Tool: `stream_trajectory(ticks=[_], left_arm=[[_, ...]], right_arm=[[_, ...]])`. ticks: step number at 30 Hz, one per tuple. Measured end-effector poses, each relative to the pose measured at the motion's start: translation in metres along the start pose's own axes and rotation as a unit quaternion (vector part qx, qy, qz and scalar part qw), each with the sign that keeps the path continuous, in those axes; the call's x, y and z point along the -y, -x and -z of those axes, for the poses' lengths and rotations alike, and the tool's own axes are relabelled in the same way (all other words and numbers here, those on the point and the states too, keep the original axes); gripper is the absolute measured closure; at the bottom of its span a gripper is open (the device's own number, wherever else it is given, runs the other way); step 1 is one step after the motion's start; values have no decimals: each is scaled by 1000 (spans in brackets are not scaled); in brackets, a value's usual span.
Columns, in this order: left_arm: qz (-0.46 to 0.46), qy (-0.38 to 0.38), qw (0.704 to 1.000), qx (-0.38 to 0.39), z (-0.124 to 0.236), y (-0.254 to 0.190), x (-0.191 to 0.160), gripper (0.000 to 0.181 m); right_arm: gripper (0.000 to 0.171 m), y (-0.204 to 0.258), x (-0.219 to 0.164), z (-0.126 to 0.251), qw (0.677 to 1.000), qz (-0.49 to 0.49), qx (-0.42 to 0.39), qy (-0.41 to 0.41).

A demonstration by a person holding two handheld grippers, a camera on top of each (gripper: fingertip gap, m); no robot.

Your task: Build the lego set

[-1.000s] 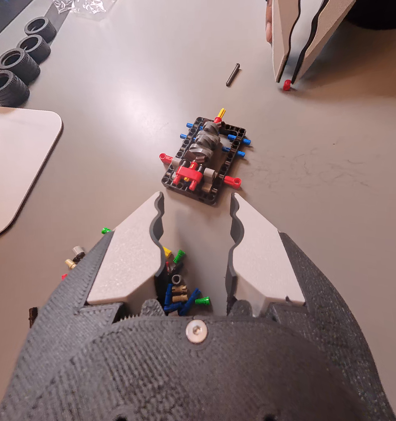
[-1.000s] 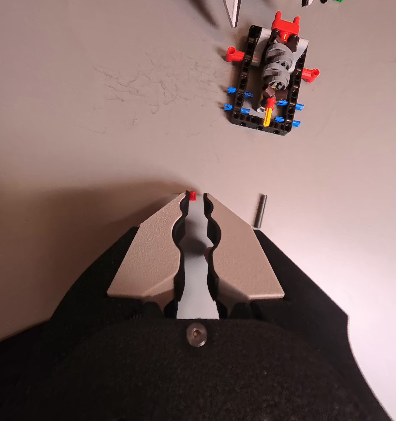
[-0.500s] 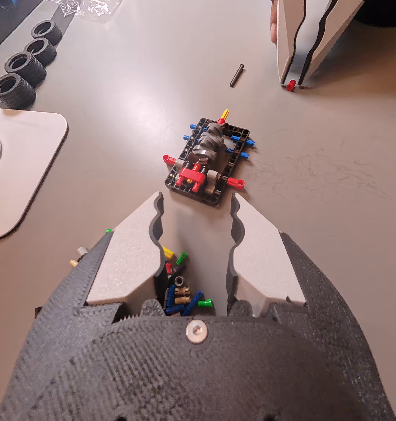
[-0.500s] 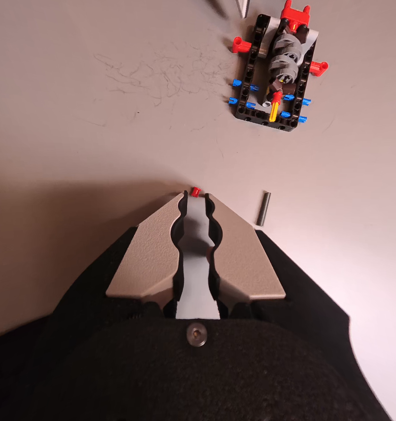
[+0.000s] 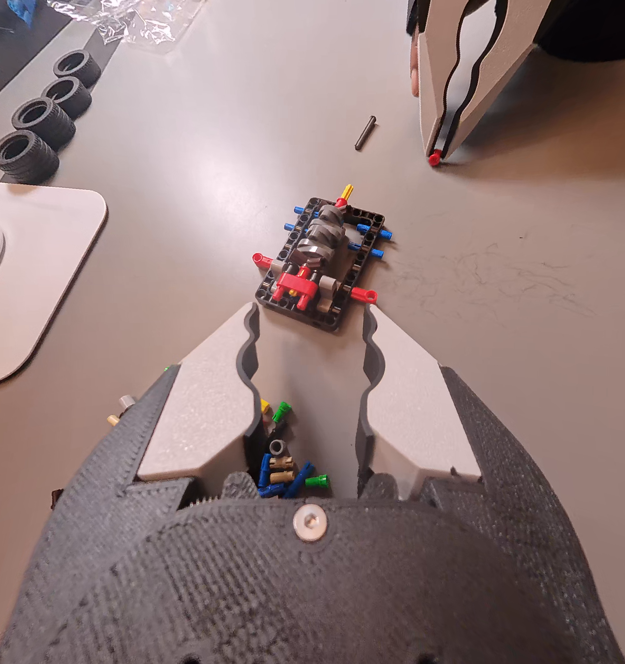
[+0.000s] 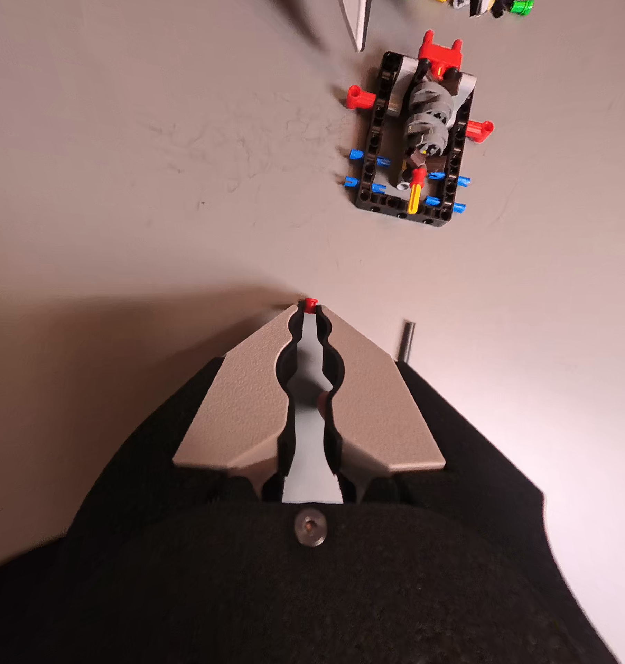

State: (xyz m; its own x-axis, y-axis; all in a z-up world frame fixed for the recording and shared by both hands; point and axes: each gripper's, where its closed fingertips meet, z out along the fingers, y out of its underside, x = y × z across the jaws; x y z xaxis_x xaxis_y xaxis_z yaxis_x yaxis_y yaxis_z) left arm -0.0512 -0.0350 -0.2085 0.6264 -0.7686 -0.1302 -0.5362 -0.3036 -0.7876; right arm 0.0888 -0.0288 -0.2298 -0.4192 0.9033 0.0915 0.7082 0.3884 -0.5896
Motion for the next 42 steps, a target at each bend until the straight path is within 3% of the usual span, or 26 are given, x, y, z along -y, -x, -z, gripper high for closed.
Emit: stream_trajectory(ticks=[7, 17, 23, 42], left_arm=[[-11, 17, 1000, -14, -6, 5, 0, 115], [-23, 98, 986, -135, -23, 5, -13, 99], [-35, 89, 985, -144, -24, -5, -12, 123], [-5, 46, 989, -142, -22, -14, -3, 124]], right_arm=[[167, -10, 16, -10, 1000, -13, -19, -5], [167, -35, 39, -18, 998, -18, -54, -14], [166, -38, 45, -24, 998, -25, -53, -16], [167, -38, 40, -13, 997, -44, -51, -50]])
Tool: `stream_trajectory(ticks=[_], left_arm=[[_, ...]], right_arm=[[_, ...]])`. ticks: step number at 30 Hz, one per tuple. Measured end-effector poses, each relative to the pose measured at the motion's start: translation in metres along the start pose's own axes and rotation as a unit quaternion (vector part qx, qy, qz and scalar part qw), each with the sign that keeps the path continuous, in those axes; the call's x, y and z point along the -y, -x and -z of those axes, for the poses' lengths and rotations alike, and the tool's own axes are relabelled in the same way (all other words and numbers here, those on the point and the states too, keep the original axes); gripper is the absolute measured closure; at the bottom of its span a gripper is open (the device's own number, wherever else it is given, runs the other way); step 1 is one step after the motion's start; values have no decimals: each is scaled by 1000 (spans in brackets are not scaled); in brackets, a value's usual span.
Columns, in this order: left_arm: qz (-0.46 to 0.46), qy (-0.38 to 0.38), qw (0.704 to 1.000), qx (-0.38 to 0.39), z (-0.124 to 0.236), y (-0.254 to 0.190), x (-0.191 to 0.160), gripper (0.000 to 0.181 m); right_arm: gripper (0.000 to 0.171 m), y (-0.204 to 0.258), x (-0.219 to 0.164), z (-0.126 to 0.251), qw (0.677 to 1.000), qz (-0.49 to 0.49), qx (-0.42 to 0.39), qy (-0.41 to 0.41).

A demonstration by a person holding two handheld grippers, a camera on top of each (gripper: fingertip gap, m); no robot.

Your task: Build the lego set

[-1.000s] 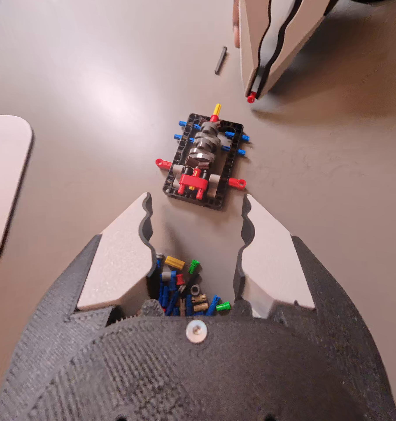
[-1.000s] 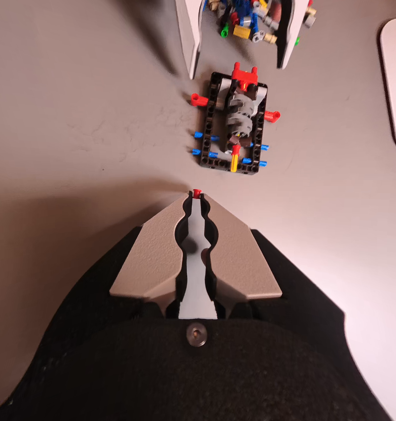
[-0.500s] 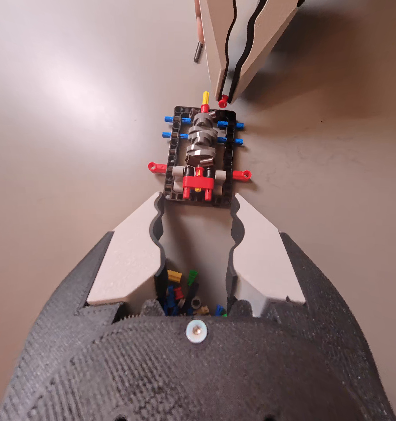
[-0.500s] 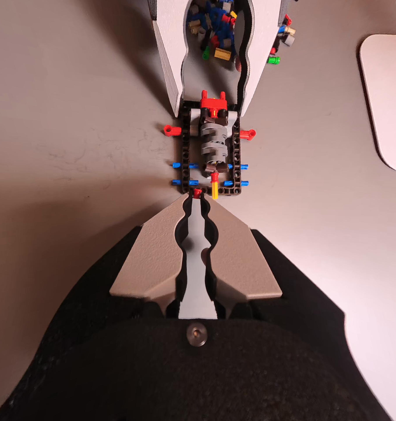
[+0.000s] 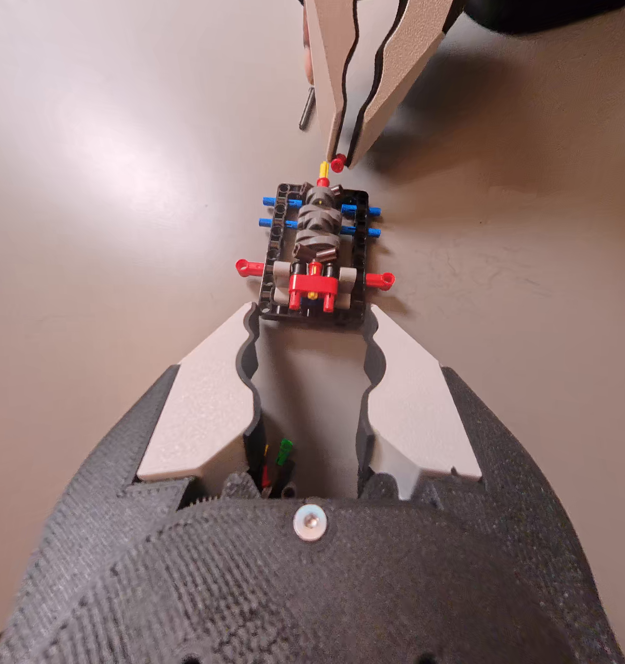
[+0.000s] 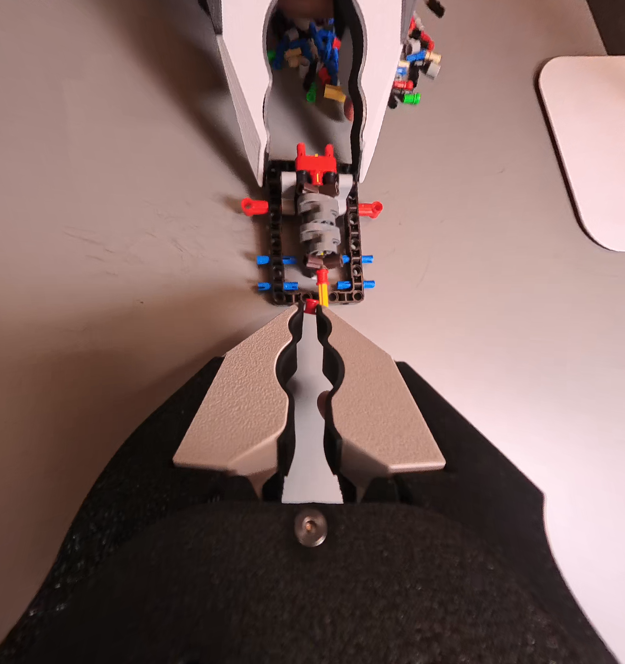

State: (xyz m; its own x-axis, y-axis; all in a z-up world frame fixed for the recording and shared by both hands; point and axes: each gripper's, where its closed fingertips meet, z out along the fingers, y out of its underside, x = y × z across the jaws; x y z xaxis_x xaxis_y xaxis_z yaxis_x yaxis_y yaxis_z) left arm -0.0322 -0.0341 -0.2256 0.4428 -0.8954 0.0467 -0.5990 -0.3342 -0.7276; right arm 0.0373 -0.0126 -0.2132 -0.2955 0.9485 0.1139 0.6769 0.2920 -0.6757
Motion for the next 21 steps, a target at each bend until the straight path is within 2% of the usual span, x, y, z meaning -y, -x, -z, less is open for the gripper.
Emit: stream_trajectory(ticks=[5, 8, 12, 15, 18, 21], left_arm=[[-8, 22, 1000, 11, -2, 0, -6, 123], [-12, 33, 999, 20, 3, 2, -7, 112], [7, 5, 1000, 26, 11, 2, 18, 106], [-4, 24, 999, 26, -6, -6, 33, 102], [-24, 69, 997, 33, -26, -4, 34, 97], [-15, 100, 995, 10, -36, -5, 30, 97]], right_arm=[[166, -3, -6, 6, 1000, -8, -4, 4], [166, -5, -11, 9, 1000, -13, -7, 7], [166, -5, -14, 12, 1000, -9, -8, 13], [166, -2, -18, 11, 1000, -3, -2, 23], [166, 3, -21, 12, 1000, 4, 6, 28], [166, 6, -23, 15, 999, 10, 7, 29]])
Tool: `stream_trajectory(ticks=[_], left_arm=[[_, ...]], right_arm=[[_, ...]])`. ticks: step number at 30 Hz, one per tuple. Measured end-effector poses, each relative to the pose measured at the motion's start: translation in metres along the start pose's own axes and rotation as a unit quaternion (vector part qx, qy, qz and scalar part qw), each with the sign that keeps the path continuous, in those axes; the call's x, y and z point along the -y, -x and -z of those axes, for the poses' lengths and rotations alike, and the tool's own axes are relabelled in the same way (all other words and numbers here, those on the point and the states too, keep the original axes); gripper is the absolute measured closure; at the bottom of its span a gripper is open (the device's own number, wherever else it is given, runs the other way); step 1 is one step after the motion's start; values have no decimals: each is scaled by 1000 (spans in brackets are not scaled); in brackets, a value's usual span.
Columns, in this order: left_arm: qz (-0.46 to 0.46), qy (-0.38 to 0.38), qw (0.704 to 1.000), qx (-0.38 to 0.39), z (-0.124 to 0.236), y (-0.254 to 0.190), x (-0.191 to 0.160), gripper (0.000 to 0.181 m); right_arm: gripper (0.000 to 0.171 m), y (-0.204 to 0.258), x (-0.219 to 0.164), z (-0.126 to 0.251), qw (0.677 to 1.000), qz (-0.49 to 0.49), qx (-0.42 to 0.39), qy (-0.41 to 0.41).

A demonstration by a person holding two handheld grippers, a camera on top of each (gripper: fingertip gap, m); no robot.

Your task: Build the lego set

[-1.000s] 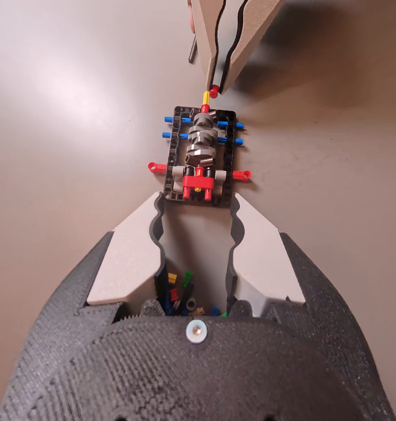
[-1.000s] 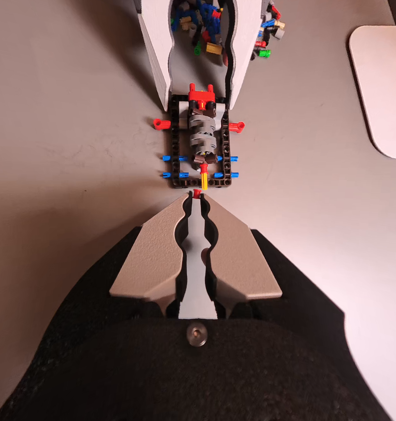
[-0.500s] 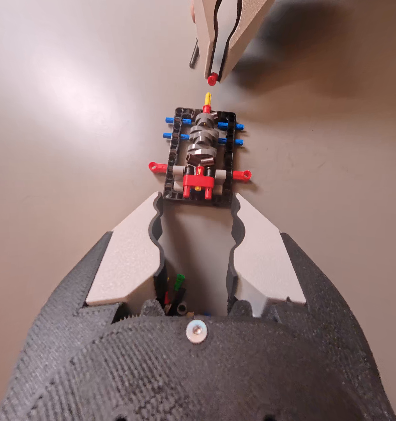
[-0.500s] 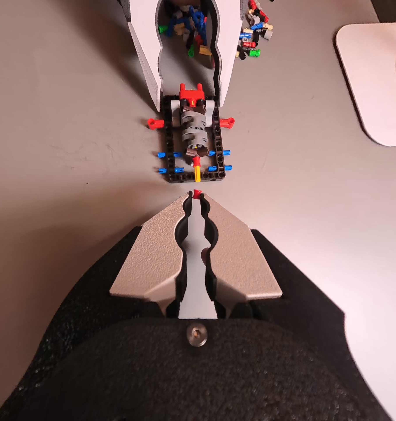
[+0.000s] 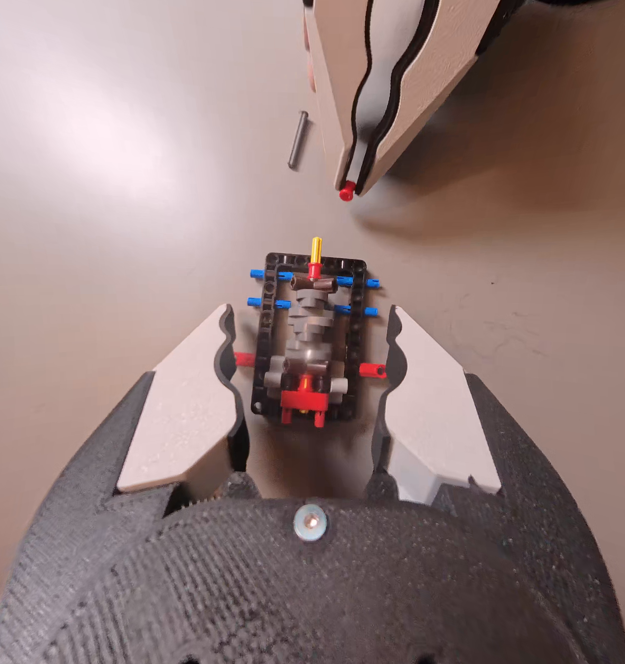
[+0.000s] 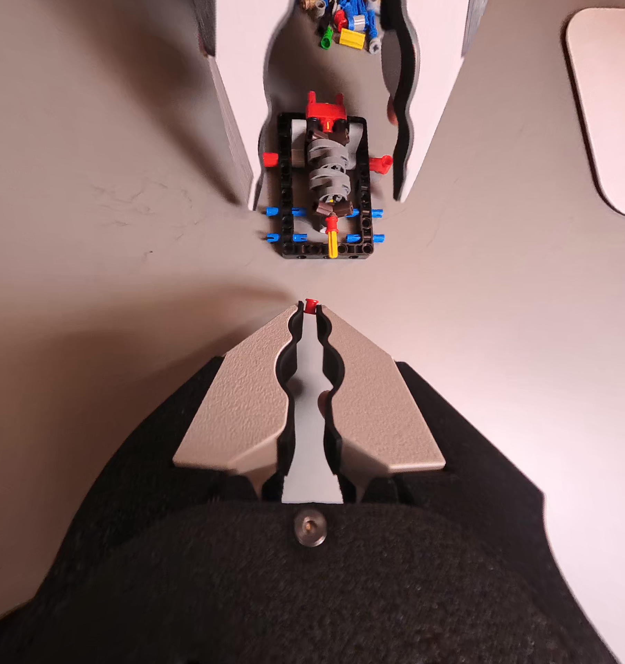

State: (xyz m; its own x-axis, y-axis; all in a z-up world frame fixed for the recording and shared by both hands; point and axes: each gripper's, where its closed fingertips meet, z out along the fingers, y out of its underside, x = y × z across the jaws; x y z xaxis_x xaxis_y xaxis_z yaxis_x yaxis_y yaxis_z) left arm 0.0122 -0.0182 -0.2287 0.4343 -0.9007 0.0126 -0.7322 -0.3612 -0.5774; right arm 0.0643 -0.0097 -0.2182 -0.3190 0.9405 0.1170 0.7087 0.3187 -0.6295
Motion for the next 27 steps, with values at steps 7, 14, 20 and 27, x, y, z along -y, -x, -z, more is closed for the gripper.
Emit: stream_trajectory(ticks=[7, 14, 20, 27], left_arm=[[-19, 18, 1000, -17, -8, -2, 1, 108], [-16, -164, 986, -10, 15, -4, 39, 109], [-1, -260, 965, -26, 32, -18, 52, 109], [-4, -253, 967, -42, 31, -27, 53, 109]], right_arm=[[167, -1, -1, 8, 1000, 5, -8, -4], [166, -5, 2, 16, 1000, -2, -12, -26], [167, 2, 40, 30, 993, 12, -8, -121], [166, 9, 39, 21, 994, 14, 6, -111]])
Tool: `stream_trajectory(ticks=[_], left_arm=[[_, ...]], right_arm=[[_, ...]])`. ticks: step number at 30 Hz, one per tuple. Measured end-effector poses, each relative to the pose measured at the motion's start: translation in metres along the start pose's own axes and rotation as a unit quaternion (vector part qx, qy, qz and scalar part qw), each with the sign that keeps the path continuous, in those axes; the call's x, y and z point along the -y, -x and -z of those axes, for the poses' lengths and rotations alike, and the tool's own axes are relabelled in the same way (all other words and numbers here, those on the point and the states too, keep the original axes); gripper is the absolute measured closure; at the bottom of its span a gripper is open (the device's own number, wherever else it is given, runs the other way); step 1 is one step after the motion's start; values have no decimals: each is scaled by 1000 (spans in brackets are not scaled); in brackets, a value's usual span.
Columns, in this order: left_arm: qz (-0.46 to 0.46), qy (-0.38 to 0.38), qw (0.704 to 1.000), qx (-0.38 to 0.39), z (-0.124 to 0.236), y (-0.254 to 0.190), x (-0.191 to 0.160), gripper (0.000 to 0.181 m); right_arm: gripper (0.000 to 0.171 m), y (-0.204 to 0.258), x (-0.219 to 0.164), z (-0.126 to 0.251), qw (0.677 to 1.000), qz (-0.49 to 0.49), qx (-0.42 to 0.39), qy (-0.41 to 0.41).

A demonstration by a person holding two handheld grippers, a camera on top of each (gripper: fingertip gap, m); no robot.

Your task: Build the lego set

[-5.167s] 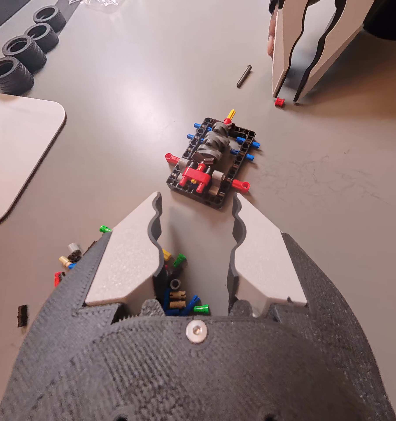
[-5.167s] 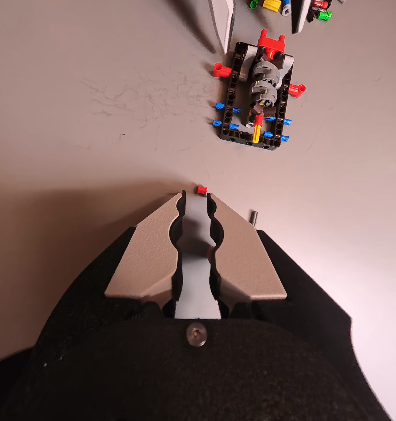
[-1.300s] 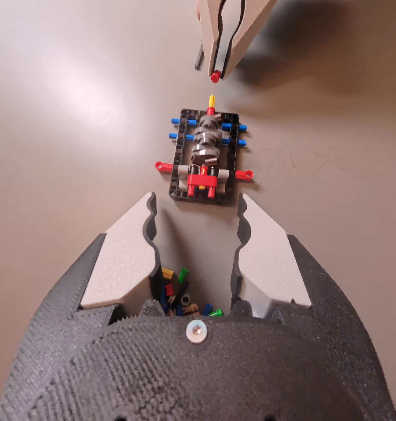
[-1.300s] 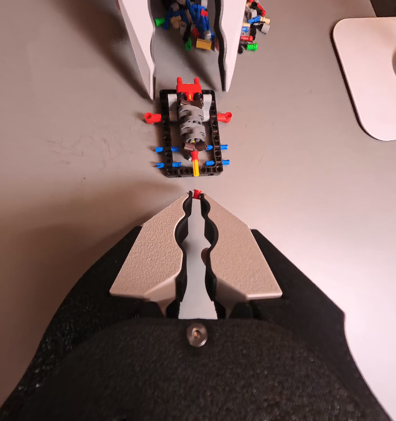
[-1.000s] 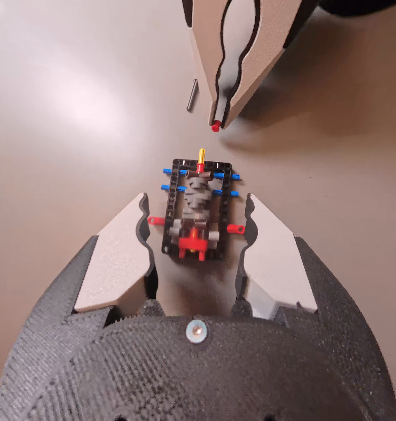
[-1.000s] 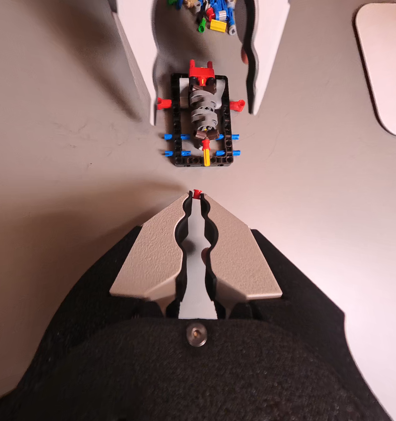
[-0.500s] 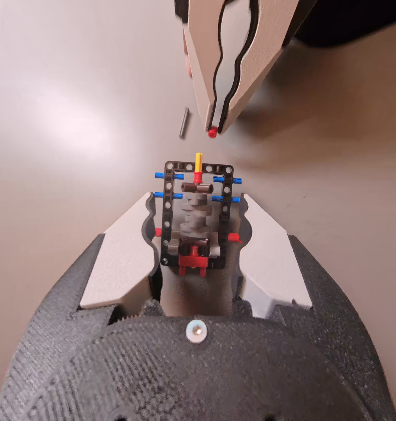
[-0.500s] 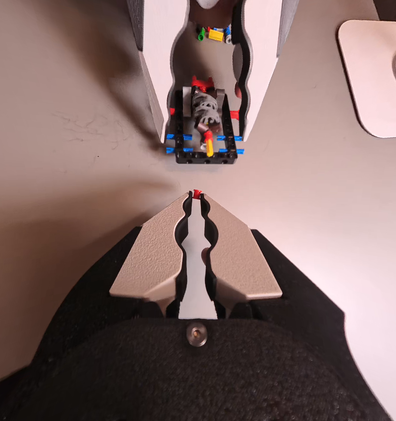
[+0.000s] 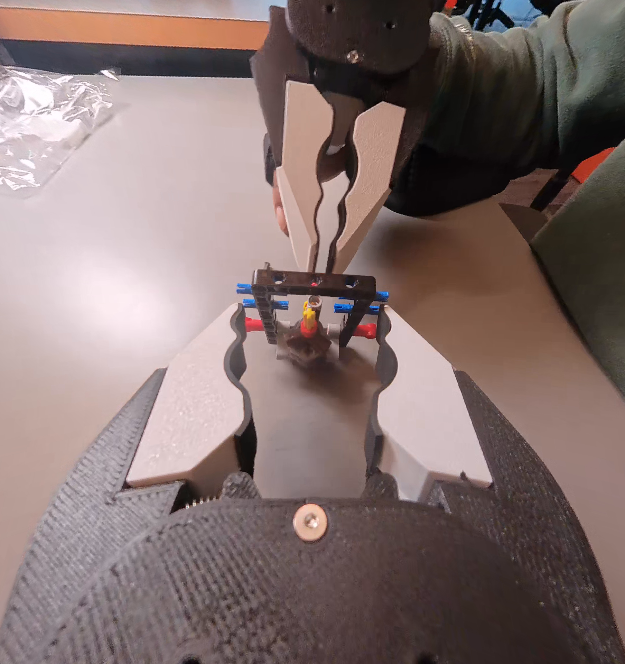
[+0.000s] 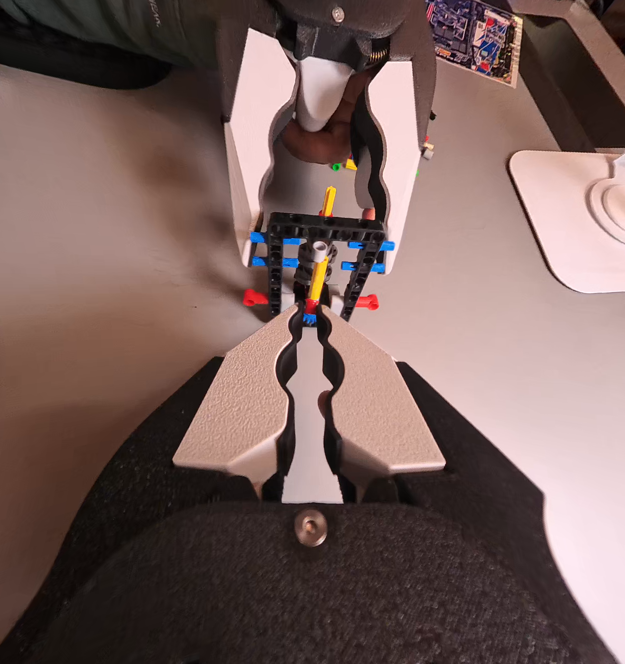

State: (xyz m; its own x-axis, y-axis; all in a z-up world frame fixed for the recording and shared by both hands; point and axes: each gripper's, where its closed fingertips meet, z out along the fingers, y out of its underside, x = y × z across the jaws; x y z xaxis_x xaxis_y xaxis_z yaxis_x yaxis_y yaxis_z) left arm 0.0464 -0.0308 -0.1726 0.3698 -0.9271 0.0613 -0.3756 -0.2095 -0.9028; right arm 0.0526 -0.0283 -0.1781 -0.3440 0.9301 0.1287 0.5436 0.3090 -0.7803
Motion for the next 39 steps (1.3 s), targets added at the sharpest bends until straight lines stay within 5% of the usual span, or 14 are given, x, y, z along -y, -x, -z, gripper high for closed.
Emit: stream_trajectory(ticks=[28, 39], left_arm=[[-4, 11, 1000, -24, -5, -7, 8, 109], [-3, 29, 999, 18, 2, -2, 6, 152]], right_arm=[[166, 10, -10, 18, 996, -33, 20, -76], [166, 9, -2, 21, 994, -41, 9, -104]])
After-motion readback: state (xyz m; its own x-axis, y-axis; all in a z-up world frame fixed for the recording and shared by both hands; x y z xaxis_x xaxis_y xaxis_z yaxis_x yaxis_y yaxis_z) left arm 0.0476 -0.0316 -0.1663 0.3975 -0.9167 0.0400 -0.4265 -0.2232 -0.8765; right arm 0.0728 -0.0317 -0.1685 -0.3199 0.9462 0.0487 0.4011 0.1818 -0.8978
